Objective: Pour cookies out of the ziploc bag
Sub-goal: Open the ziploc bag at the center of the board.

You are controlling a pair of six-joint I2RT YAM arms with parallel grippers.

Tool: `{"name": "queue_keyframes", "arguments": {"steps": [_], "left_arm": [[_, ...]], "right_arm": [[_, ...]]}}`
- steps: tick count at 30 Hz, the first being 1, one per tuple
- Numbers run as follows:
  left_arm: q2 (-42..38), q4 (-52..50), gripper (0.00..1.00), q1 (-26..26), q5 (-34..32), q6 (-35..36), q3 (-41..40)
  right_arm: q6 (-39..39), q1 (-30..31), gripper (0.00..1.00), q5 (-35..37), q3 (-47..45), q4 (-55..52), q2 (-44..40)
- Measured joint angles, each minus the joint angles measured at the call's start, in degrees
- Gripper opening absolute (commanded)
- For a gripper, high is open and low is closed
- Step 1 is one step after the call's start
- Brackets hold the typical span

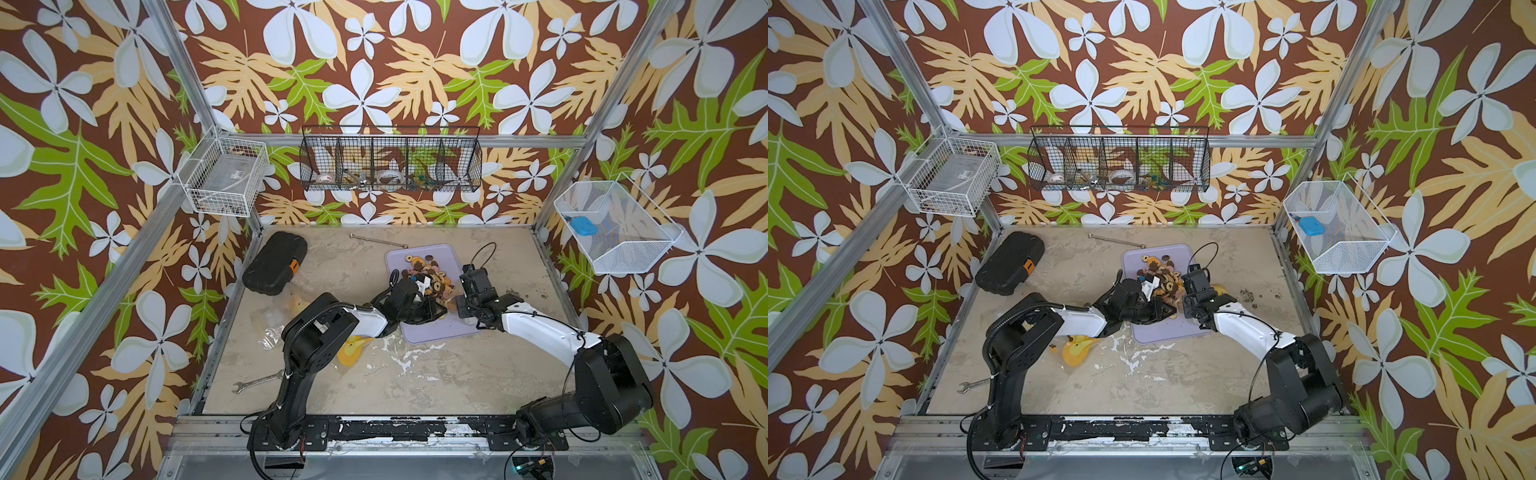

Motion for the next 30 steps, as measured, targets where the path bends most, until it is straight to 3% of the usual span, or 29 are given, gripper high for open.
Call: {"name": "queue_keyframes", "arguments": {"steps": [13,18,20,23,24,26,30], "left_arm": [[-1.1,-0.9,0.00,0.0,-1.1,0.0,-0.8],[-3.1,-1.7,0.01,0.0,-1.5,0.0,-2.3],[-4.0,-2.3,0.18,0.0,-1.6,0.3,-3.0],[-6.5,-3.8,0.56,0.0,-2.0,1.5,-4.2],[-7.9,-4.7,0.64,0.0,-2.4,2.3,-4.6],[-11.1,-6.9,0.77,0.0,-3.7,3.8,-5.3],[-17.6,-11.7,0.87,0.0,-7.3,8.8,-6.4]], "right_arm": [[-1.7,0.0,0.00,5.1,9.4,-12.3,-2.3],[-2.7,0.0,0.00,0.5,10.0,-13.6,-5.4],[-2.9,-0.1,0.07,-4.2,9.5,-13.1,-6.4],[-2.8,-0.1,0.11,-11.1,8.3,-12.1,-6.9],[-2.8,-0.1,0.19,-12.8,8.0,-11.9,-7.0],[-2.4,0.0,0.45,-14.9,7.7,-11.3,-7.1],[-1.5,-0.1,1.00,-17.1,7.7,-10.9,-8.2]]}}
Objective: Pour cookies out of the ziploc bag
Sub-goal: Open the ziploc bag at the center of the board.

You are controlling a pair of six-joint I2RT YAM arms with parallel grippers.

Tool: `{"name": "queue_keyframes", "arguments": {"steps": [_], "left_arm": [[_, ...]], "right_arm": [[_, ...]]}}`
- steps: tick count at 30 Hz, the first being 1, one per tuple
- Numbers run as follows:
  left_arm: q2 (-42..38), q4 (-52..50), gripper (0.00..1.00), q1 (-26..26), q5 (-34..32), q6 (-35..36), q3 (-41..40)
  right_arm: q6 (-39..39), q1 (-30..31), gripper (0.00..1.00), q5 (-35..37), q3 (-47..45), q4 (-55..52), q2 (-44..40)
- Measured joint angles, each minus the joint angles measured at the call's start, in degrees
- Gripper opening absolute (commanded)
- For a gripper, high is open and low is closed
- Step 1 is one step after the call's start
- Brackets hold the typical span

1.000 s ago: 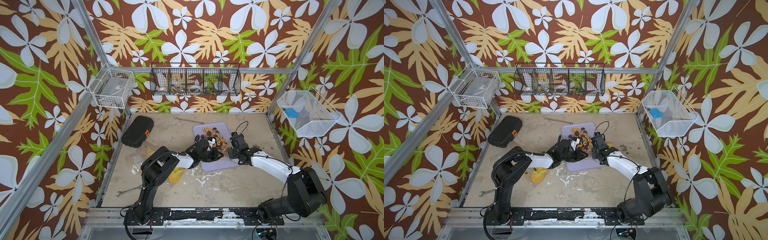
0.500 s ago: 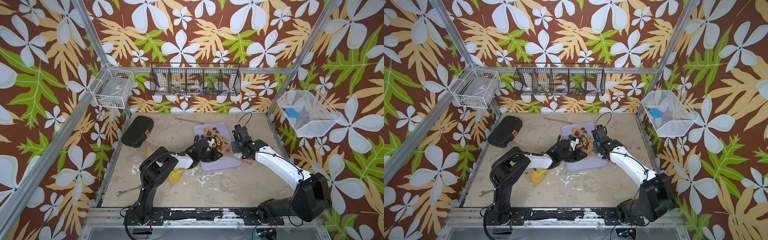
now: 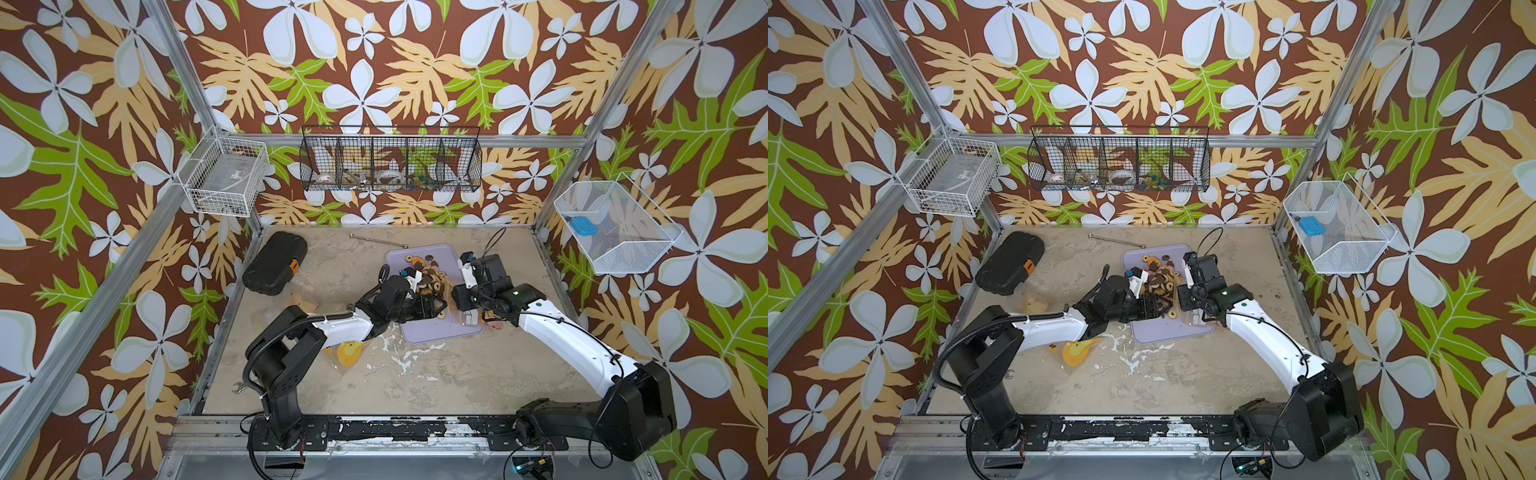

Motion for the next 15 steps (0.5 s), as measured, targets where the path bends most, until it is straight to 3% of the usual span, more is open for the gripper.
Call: {"name": "queue_keyframes", "arguments": {"steps": [3,8,15], "left_arm": [[-2.1,-1.5,0.89,0.0,-0.1,3.3,-0.7],[-2.4,-2.9,0.87,-0.3,1.4,6.4,1.0],[1.0,-6.4,0.80,-1.9,2.9,10.1,10.9]], "right_arm": [[0.8,-2.0,1.00,-0.6,-0.1,-0.1,-2.3],[3.9,-11.2,1.00,-1.5,-3.8,-1.2,-8.0],[8.2,-17.4,1.00,-3.2,-12.3,-3.0,-17.7]]}}
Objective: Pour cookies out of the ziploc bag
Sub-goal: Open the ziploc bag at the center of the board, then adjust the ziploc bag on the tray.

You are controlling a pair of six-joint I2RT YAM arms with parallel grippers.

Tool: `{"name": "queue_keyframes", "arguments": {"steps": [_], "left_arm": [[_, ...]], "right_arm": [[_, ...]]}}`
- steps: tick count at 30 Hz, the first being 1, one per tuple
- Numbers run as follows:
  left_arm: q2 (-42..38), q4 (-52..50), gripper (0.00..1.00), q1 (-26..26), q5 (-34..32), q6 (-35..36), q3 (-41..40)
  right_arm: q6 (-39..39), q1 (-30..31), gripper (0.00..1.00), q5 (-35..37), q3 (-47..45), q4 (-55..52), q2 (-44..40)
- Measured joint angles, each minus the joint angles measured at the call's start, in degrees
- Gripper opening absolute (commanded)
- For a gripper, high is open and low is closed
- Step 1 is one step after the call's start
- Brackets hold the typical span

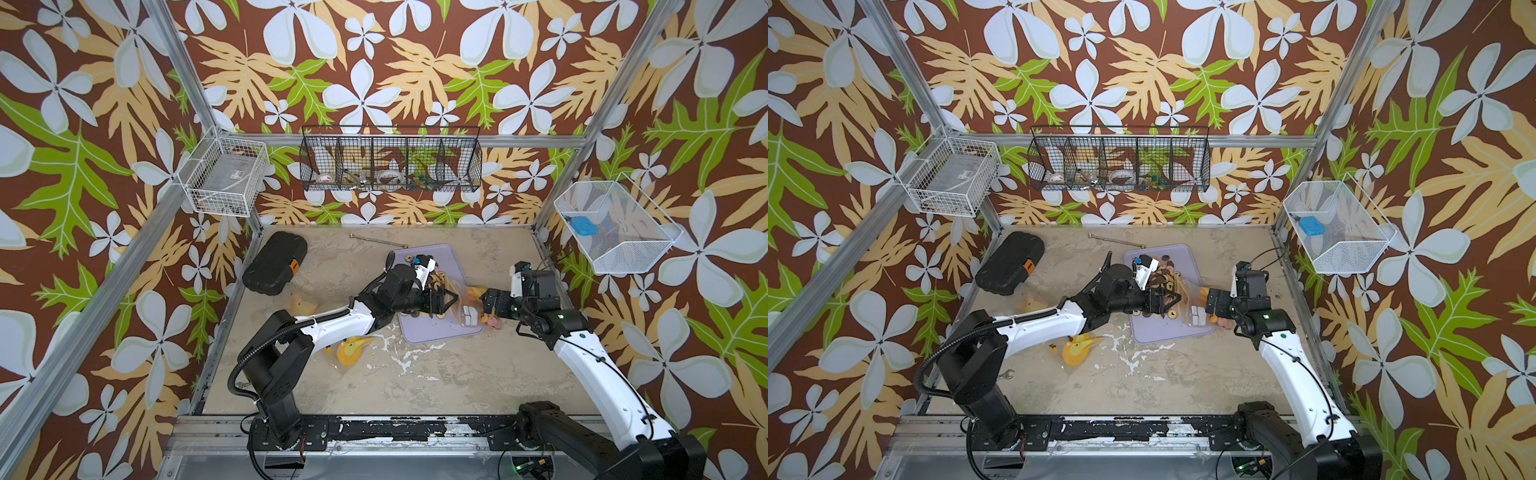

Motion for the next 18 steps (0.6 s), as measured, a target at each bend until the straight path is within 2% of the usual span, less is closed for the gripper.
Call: {"name": "queue_keyframes", "arguments": {"steps": [5,11,18], "left_arm": [[4.6,-4.4,0.76,-1.0,0.0,0.3,5.9],[9.0,-9.4,0.69,-2.5,-0.2,0.3,11.0],[13.6,-13.8,0.69,-3.4,-1.3,0.3,15.0]], "right_arm": [[2.7,-0.1,1.00,-0.7,-2.2,-2.1,-3.5],[4.1,-0.9,1.00,2.6,-1.9,-2.8,-4.8],[5.2,-1.2,1.00,3.8,-2.0,-4.0,-6.3]]}}
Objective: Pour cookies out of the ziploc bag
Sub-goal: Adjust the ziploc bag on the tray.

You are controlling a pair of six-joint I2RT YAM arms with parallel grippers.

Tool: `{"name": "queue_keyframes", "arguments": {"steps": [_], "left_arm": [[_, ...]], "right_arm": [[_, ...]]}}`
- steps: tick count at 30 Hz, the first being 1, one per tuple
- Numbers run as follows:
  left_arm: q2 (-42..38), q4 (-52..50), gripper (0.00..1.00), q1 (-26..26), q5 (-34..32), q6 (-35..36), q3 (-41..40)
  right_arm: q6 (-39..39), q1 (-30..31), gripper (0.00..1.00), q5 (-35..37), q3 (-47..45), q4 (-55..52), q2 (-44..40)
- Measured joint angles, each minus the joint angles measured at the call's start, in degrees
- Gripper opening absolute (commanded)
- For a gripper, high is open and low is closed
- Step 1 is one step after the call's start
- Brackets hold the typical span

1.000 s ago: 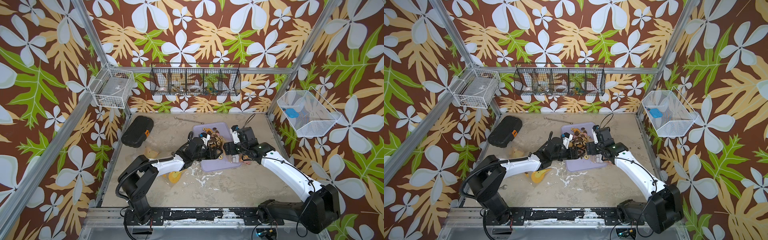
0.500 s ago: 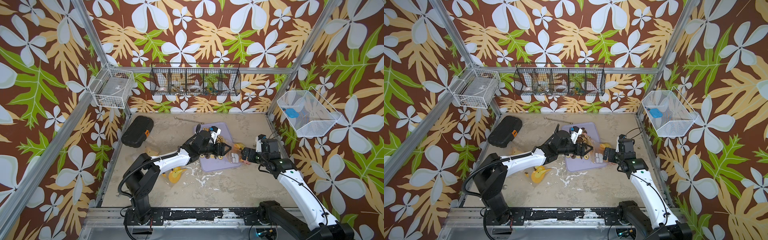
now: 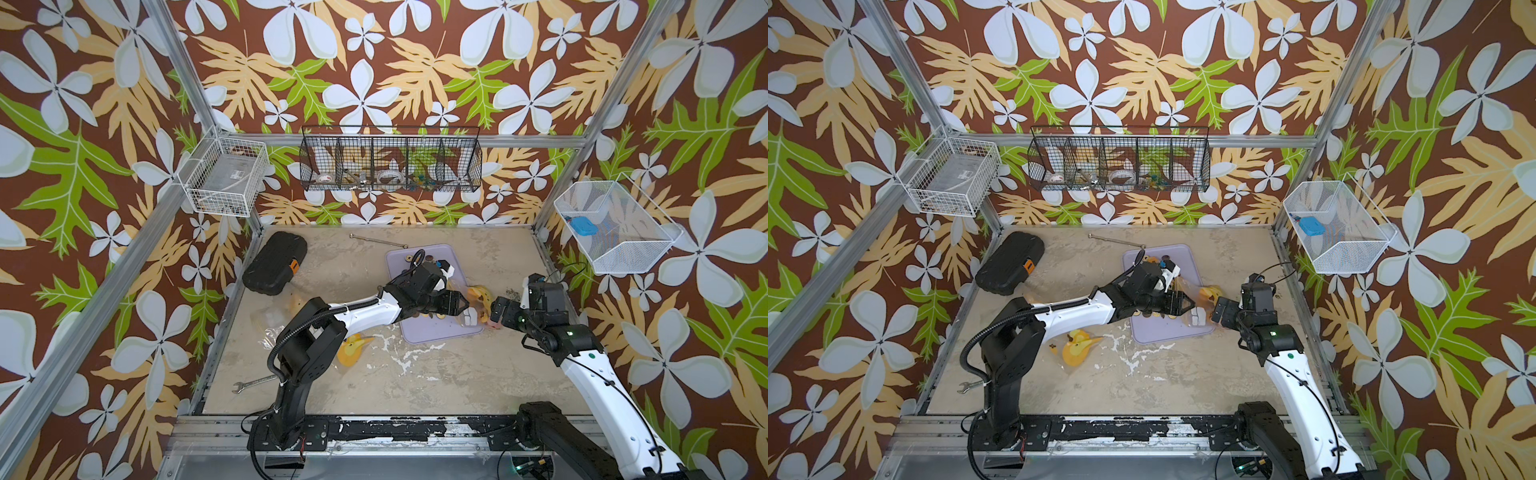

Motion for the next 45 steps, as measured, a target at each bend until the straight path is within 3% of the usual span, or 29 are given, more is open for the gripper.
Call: {"name": "queue_keyframes", "arguments": {"steps": [6,13,16,28,37,45], "left_arm": [[5.0,-2.3,0.62,-2.1,0.6,0.1,5.3],[7.1,-4.8,0.12,-3.1,1.4,0.2,7.5],[7.1,-4.9,0.01,-3.1,1.5,0.4,8.5],[-0.1,-0.9,0.00,-2.2,3.4,-1.5,4.8],[-1.7,2.3,0.00,-1.7,6.3,-5.0,-0.1],[-3.1,3.0,0.00,-2.6,8.0,-7.4,0.4]], "right_arm": [[0.0,-3.6,1.00,0.5,0.1,-0.3,-1.1],[-1.3,-7.5,1.00,-0.7,0.8,-0.1,-0.9],[-1.4,-7.6,1.00,-0.7,0.8,0.1,-0.4],[-1.1,-7.8,1.00,-3.8,-3.1,4.1,2.7],[1.7,-7.9,1.00,-5.4,-4.6,6.2,4.7],[2.0,-8.1,1.00,-4.8,-4.9,7.0,5.6]]}}
